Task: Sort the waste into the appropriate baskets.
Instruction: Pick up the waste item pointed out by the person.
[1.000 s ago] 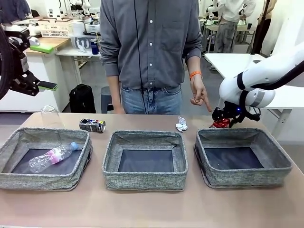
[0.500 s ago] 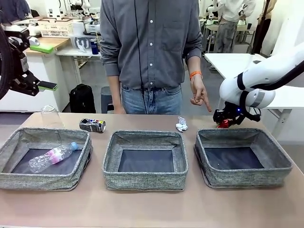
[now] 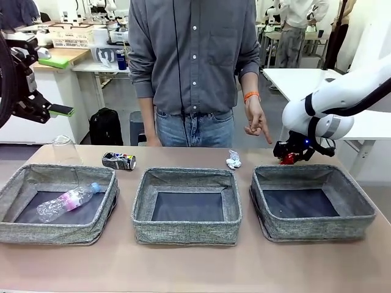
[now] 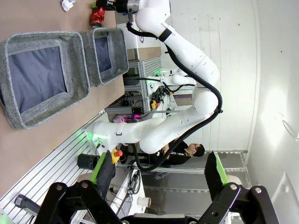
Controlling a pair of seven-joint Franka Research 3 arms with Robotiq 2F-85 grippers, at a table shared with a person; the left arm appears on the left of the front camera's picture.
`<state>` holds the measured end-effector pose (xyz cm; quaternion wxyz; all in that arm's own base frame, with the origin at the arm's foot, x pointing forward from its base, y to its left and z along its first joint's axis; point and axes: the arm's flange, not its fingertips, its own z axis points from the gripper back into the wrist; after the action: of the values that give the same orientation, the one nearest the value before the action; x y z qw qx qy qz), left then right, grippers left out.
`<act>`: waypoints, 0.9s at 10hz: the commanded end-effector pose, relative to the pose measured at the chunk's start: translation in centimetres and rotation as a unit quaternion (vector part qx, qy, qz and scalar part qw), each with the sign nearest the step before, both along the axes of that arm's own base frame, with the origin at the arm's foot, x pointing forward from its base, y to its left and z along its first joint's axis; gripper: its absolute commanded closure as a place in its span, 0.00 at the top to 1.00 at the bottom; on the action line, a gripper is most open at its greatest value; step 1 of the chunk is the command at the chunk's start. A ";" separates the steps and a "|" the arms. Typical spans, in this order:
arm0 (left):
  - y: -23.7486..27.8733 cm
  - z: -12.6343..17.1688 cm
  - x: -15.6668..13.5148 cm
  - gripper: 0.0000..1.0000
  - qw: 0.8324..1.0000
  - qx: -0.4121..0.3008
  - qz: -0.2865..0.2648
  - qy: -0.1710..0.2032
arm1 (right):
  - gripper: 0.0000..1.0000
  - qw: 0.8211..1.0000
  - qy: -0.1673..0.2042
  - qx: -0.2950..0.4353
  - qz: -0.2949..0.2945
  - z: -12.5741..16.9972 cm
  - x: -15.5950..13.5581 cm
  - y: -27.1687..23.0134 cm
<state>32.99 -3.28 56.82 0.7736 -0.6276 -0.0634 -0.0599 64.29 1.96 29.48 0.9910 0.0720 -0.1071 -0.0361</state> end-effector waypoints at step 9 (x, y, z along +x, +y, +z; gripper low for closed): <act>-0.1 0.5 -0.2 1.00 1.000 0.002 -0.001 0.005 | 0.32 0.995 0.012 -0.067 0.067 24.0 -13.8 5.7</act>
<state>32.99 -3.30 56.83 0.7738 -0.6274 -0.0632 -0.0601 52.72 5.45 54.43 0.9927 0.0159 -0.1183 0.0160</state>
